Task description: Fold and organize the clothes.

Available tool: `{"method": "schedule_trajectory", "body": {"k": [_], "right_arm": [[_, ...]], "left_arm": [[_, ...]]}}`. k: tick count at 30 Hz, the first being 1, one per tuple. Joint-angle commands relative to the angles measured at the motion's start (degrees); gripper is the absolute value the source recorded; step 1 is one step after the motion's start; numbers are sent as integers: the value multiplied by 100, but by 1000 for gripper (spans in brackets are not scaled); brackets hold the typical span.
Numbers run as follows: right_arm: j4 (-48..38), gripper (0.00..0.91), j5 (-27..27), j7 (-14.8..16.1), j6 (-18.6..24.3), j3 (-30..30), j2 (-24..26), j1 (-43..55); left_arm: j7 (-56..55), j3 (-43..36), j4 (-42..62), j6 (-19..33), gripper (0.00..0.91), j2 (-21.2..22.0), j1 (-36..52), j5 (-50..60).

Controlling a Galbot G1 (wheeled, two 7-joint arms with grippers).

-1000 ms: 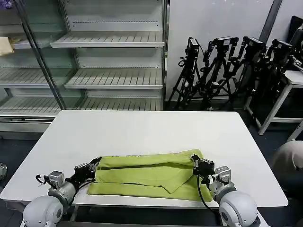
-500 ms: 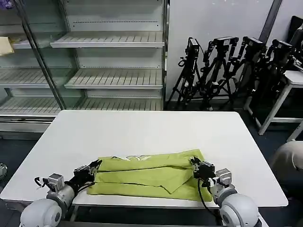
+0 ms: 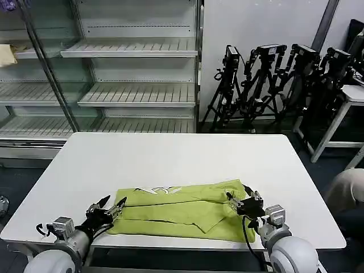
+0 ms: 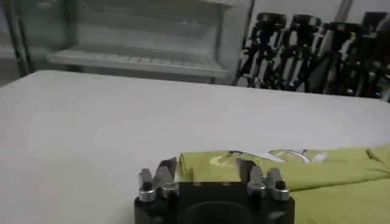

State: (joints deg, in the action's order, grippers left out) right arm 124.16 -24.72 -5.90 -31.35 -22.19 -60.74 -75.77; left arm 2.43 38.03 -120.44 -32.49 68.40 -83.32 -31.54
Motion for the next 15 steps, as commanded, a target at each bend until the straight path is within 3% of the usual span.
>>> {"method": "schedule_trajectory", "body": {"k": [1,7,8,9,10,15], "right_arm": [[282,907,235,-62,92,-109,-51,-307],[319,907,357,-51,142,-134,-56,-412],[310,907,359,-53,143,-135,-58,-412],[293,907,368,-47,147,-135,-57,-408],[265,907,379,-44,153,-131,-57,-397],[146,907,407,-50,193,-99,-79,-378]], "left_arm": [[-1286,-405,56,102,907,175,-131,-471],[-1544,-496,213,124,907,251,-51,-578],[-1546,-511,217,123,856,256,-52,-585],[-1551,-532,236,141,333,270,-49,-586],[-1610,-549,255,201,20,302,-37,-585],[-1731,-628,236,192,20,339,-50,-585]]}}
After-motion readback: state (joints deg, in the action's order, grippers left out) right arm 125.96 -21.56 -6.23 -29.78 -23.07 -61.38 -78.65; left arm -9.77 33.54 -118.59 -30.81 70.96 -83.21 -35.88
